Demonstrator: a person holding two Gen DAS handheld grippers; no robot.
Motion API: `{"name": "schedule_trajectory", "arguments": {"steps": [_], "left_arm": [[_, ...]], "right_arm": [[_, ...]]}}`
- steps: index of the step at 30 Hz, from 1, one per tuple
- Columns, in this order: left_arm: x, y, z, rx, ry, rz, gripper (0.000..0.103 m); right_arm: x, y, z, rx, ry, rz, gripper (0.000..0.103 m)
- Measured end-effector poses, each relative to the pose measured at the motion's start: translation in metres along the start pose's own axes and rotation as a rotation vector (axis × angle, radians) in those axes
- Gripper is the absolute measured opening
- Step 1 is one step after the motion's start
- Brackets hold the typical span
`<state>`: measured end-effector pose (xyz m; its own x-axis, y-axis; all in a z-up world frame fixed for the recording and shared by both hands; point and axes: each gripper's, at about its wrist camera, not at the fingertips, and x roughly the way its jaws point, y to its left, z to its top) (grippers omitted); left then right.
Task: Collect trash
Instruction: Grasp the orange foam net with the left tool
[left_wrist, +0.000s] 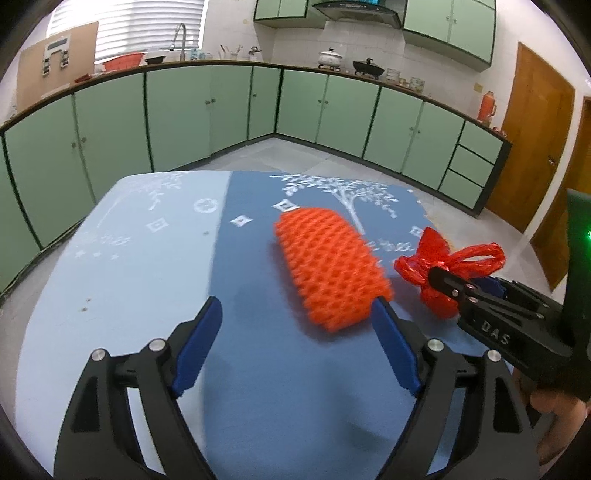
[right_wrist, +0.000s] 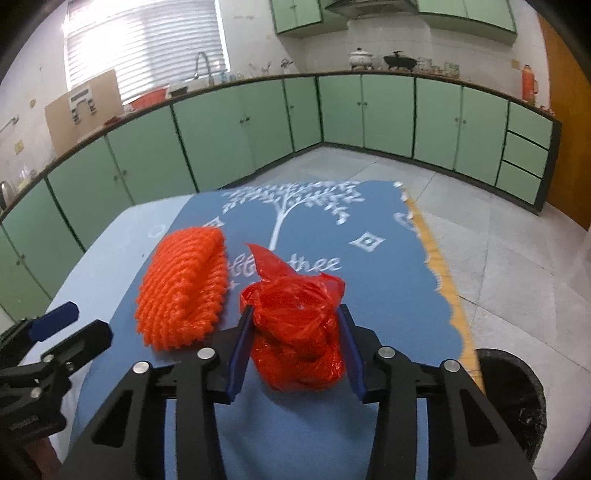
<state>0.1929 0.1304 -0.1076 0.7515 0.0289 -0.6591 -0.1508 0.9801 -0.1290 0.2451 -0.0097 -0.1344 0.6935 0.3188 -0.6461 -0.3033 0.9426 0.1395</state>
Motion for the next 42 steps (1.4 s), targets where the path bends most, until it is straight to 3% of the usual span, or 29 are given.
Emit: {"name": "schedule_trajectory", "arguments": {"steps": [8,17,20,23,28,34,42], "left_arm": [[0.037,-0.033,0.016,0.003,0.025,-0.031,0.084],[0.078,-0.037,0.016,-0.009,0.098,0.034,0.085],[0.083,-0.036,0.015,-0.017,0.119,0.035,0.069],[0.081,-0.035,0.015,-0.019,0.112,0.035,0.06],[0.072,-0.041,0.014,0.001,0.086,0.028,0.03],[0.056,-0.041,0.007,-0.018,0.07,-0.003,0.022],[0.006,-0.035,-0.007,-0.026,0.011,-0.057,0.02]], "right_arm": [[-0.025,-0.037,0.005,0.048,-0.042,-0.044,0.044],[-0.024,-0.048,0.004,0.039,-0.048,-0.057,0.044],[-0.023,-0.048,0.003,0.045,-0.051,-0.052,0.044],[-0.021,-0.047,0.0,0.052,-0.053,-0.049,0.044],[-0.021,-0.042,-0.002,0.051,-0.05,-0.052,0.044],[-0.028,-0.043,0.0,0.056,-0.061,-0.052,0.044],[-0.055,-0.043,-0.005,0.079,-0.099,-0.049,0.044]]}}
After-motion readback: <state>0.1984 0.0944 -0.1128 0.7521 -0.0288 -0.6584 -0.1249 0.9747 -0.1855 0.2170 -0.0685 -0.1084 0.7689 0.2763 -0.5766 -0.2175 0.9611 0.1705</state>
